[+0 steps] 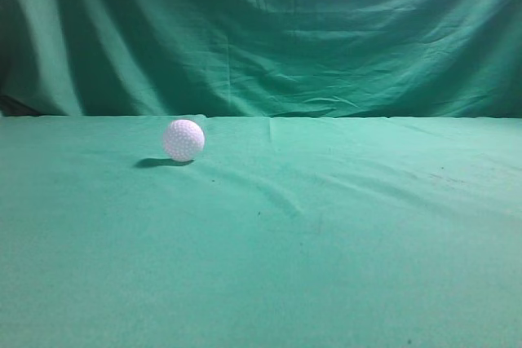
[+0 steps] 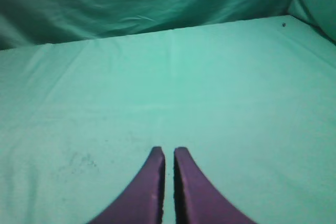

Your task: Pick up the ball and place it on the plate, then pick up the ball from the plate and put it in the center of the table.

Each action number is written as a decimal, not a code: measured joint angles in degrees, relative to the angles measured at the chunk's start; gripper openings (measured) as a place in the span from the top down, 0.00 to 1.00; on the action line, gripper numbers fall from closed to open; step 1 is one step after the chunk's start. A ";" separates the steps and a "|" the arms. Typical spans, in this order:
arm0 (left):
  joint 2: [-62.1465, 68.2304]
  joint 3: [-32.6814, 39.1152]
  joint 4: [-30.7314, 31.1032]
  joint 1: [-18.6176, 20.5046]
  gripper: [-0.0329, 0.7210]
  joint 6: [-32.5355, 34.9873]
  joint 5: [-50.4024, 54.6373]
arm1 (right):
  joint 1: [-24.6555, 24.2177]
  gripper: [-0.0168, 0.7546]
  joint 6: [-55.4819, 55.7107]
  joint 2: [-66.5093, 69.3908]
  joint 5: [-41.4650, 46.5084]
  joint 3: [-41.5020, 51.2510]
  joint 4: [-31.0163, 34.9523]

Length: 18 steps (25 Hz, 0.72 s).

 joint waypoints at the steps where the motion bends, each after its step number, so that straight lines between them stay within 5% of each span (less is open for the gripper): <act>1: 0.00 0.00 0.00 0.00 0.96 0.00 0.00 | -0.86 0.91 -0.09 0.00 -0.01 0.13 0.00; 18: 0.00 0.00 0.00 0.00 0.96 0.00 0.00 | -1.51 0.91 -2.57 0.00 3.35 0.12 -0.50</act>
